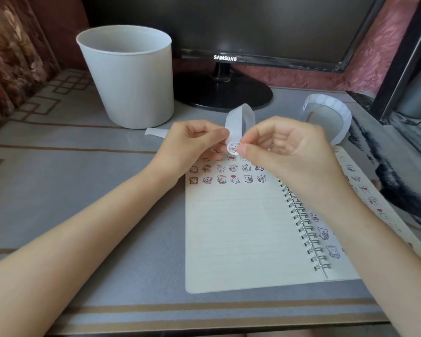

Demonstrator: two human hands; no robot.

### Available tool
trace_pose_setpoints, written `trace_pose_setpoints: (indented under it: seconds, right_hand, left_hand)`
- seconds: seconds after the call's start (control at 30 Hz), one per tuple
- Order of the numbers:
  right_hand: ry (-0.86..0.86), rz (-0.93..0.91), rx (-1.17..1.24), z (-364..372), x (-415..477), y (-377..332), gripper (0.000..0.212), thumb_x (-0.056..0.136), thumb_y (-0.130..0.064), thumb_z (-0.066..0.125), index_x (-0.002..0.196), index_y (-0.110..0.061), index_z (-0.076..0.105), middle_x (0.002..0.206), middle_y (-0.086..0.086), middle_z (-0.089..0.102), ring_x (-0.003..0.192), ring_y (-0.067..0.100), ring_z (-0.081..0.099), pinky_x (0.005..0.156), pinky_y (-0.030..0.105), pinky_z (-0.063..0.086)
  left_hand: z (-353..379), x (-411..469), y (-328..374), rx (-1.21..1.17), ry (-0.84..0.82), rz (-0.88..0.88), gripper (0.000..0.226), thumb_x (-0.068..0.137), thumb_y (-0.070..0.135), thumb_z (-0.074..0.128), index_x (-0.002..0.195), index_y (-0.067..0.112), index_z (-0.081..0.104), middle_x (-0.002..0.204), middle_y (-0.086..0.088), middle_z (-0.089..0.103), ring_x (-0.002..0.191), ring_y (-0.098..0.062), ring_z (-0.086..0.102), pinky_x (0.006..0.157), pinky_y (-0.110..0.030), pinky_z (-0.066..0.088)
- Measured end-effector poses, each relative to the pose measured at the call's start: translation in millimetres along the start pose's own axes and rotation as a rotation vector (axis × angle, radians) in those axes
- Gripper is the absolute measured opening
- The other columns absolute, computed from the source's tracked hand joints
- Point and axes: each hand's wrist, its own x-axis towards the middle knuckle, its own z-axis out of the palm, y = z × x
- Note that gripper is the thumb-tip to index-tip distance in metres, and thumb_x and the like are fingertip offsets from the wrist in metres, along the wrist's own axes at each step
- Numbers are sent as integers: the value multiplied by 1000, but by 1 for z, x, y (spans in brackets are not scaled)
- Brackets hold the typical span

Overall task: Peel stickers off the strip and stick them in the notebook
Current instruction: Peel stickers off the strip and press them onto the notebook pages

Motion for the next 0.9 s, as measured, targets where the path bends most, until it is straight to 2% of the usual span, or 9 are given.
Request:
trace_pose_setpoints:
  seconds: [0.03,0.13,0.23,0.3,0.4,0.6,0.77,0.9]
  right_hand:
    - [-45,56,64,3,-1,-4,7,76,-9,75,78,-10,69,67,-5,66,59,2,56,58,14,46]
    - [-226,240,109,16,-2,-7,4,78,-11,73,77,-10,69,61,-6,64,54,3,53,50,8,39]
    - [-322,335,-7,34,-2,3,4,79,-16,73,76,-15,70,68,-1,68,55,3,54,58,16,42]
    - [-313,355,-57,44,0,10,5,79,-16,73,75,-14,71,68,1,69,55,3,54,62,23,46]
    - [-263,329,-98,50,3,16,4,77,-15,74,75,-12,72,78,12,72,62,8,56,65,33,50]
    - [-253,305,-113,51,5,20,5,78,-15,73,75,-12,71,78,12,72,64,11,55,64,32,45]
    - [-262,285,-116,51,5,20,5,78,-12,73,73,-12,71,75,11,72,66,18,58,74,47,53]
    - [-259,267,-133,53,5,21,5,78,-14,73,74,-12,71,75,10,72,65,15,59,73,44,53]
  left_hand:
    - [-1,0,0,21,0,5,16,88,13,64,93,-1,71,75,-4,71,60,-5,63,59,-13,49]
    - [-2,-1,-1,8,-20,-8,14,89,11,63,89,-1,69,61,4,68,51,-4,62,51,-13,47]
    - [-4,2,-3,-11,-23,-17,12,89,12,64,87,2,69,64,0,70,60,-10,65,61,-18,53]
    - [-4,3,-5,3,-21,-15,12,88,13,64,87,2,69,67,-2,70,66,-12,66,69,-21,56]
    - [-4,4,-5,0,-23,-16,10,88,12,64,84,5,69,67,-2,70,63,-10,65,66,-19,54]
    - [-4,5,-6,9,-22,-8,10,88,13,65,82,7,70,70,-2,70,64,-9,66,66,-18,53]
    - [-3,4,-5,-1,-29,-7,11,88,11,64,80,6,68,61,4,68,57,-5,64,60,-15,50]
    - [-3,3,-5,10,-26,-2,11,88,11,64,78,8,68,61,4,68,57,-4,63,59,-14,50]
